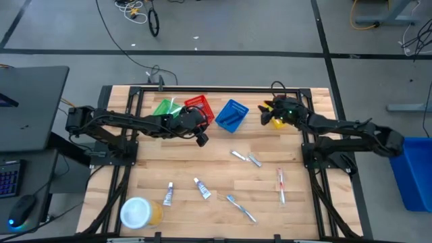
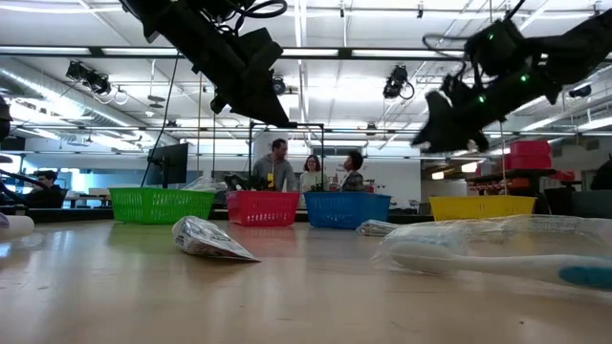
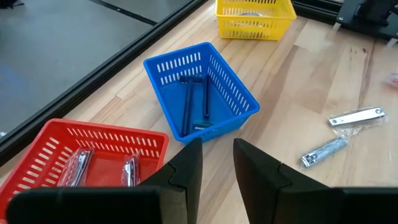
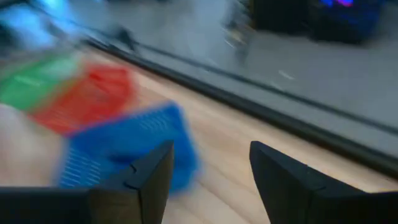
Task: Pick & Place Travel size toiletries
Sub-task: Put the blue toothbrush into the green basket
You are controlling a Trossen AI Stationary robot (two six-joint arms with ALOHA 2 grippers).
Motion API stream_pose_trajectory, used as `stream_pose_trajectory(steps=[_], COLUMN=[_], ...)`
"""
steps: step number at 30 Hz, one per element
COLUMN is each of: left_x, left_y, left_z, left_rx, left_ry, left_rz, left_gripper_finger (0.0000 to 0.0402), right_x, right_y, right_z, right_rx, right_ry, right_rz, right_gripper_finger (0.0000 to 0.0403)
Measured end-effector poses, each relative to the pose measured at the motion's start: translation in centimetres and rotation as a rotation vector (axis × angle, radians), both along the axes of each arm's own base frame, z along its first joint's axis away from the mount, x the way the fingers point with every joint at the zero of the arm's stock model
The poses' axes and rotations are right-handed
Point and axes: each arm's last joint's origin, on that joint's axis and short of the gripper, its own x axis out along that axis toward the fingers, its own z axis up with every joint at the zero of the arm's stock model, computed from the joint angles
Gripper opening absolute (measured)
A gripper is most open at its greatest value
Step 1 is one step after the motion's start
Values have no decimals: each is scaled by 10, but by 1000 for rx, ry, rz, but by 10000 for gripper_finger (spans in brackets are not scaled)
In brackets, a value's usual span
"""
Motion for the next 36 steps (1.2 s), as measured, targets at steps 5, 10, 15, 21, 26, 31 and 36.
stream_pose_trajectory(steps=[5,10,15,21,26,31,36], left_x=[0,2,4,6,6,7,7], left_y=[-1,-5,-11,-15,-14,-13,-13], left_z=[0,0,2,5,6,7,7], left_rx=[-21,-50,-32,-25,-19,-49,-92], left_ry=[-1,2,-15,-55,-59,-95,-115], left_rz=[-34,-137,-191,-201,-185,-151,-123], left_gripper_finger=[100,100,100,100,100,100,100], right_x=[16,26,32,47,68,85,104], right_y=[18,46,77,126,168,199,228], right_z=[16,14,3,-8,1,13,5], right_rx=[-40,4,119,273,273,289,401], right_ry=[-175,-166,-104,-65,41,246,444], right_rz=[212,413,525,686,751,768,757], right_gripper_finger=[195,180,183,194,190,186,191])
